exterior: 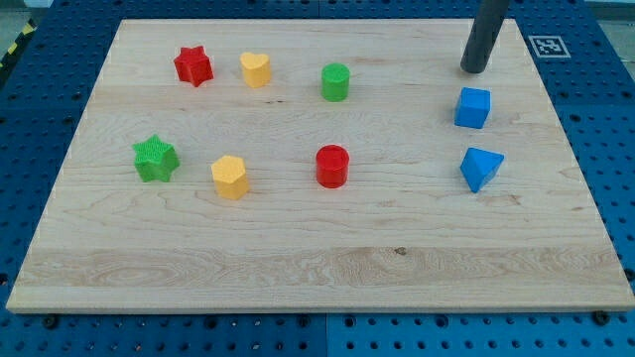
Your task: Place the red star diagonally to yellow hexagon
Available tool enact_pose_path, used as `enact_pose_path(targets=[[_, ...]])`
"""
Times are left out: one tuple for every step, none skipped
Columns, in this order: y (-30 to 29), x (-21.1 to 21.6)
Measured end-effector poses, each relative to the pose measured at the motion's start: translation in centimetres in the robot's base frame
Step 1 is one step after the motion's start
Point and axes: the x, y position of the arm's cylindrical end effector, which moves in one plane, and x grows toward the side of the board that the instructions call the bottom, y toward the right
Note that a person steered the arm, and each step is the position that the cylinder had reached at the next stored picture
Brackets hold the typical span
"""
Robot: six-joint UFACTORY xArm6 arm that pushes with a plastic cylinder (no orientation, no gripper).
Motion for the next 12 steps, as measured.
enact_pose_path(targets=[[0.0, 0.0], [0.0, 0.0], [0.2, 0.2], [0.5, 0.2], [0.6, 0.2], [-3.8, 0.7], [-9.4, 0.8], [-16.6, -3.7], [-24.4, -7.9], [-33.5, -10.1], [-40.9, -8.7], [-42.2, -7.3]])
